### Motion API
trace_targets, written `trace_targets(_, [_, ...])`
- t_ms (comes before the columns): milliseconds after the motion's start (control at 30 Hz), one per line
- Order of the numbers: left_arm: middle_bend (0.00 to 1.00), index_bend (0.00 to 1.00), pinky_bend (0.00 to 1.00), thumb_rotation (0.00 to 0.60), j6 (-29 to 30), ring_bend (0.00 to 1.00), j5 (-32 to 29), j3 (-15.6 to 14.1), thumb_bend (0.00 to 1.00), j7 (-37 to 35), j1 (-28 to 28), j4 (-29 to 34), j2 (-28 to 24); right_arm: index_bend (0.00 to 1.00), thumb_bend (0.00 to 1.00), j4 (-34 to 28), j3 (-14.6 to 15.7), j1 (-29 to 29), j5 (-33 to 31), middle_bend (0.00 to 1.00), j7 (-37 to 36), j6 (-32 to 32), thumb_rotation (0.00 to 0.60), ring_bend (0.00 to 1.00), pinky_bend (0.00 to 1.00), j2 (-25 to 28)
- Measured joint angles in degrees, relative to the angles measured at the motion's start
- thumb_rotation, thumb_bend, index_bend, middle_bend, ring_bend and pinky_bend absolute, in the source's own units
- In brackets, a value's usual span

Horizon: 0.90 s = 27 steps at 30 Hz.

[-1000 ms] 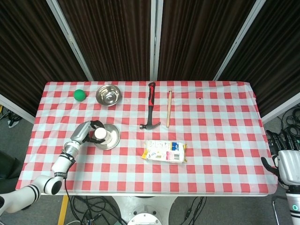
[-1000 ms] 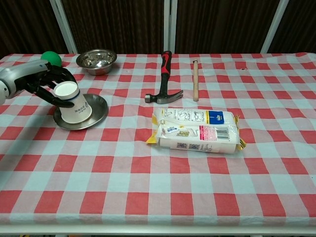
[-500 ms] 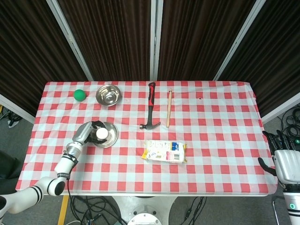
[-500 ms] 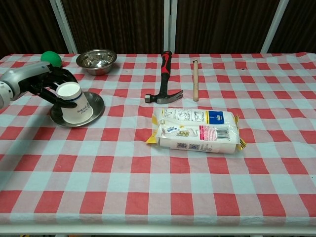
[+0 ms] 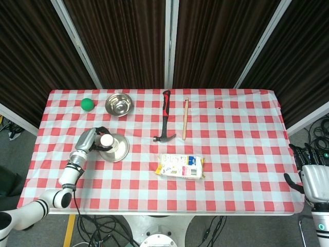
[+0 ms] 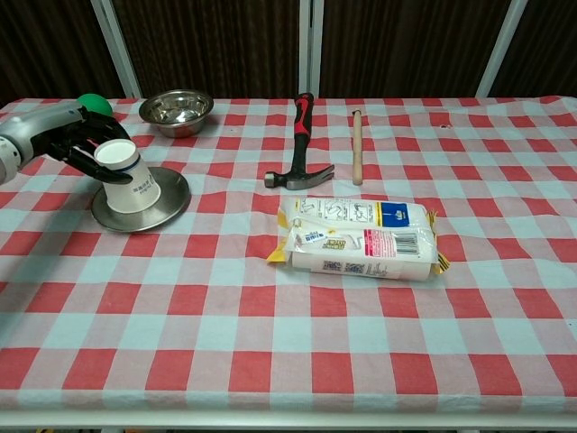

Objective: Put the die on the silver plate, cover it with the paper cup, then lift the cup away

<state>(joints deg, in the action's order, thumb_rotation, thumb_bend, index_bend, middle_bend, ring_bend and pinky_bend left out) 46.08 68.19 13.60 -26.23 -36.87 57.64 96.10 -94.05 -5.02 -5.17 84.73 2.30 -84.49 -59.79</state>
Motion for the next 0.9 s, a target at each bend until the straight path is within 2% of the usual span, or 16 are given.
trace_targets(267, [0.41, 0.49, 0.29, 0.600, 1.18, 0.30, 4.46, -1.72, 0.22, -1.56, 0.89, 8.04, -2.55, 0.12, 0.17, -0.27, -0.11, 0.11, -0.25, 0.18, 0.35, -0.20, 0.600, 0.05, 0.13, 0.07])
trace_targets(400, [0.41, 0.49, 0.29, 0.600, 0.81, 0.30, 3.45, -1.29, 0.22, -0.88, 0.48, 6.24, -2.22, 0.12, 0.17, -0.66, -0.27, -0.09, -0.36, 0.18, 0.71, 0.00, 0.600, 0.05, 0.13, 0.27])
trace_targets(633, [0.41, 0.49, 0.29, 0.600, -1.07, 0.30, -2.41, 0.86, 0.22, 0.96, -0.10, -0.88, -0.17, 0.12, 0.17, -0.60, 0.12, -0.41, -0.01, 0.18, 0.77, 0.84, 0.600, 0.05, 0.13, 0.20])
trace_targets(733, [0.41, 0.49, 0.29, 0.600, -1.01, 0.30, -1.65, 0.48, 0.22, 0.72, 0.29, 1.03, -0.74, 0.12, 0.18, -0.60, 0.64, -0.60, 0.29, 0.16, 0.74, 1.79, 0.600, 0.05, 0.13, 0.37])
trace_targets(900, [0.41, 0.49, 0.27, 0.600, -0.10, 0.30, 2.01, -1.43, 0.22, 0.85, 1.04, 6.92, -2.66, 0.10, 0.22, -0.67, 1.92, -1.38, 1.24, 0.09, 1.27, 4.41, 0.600, 0.00, 0.04, 0.79])
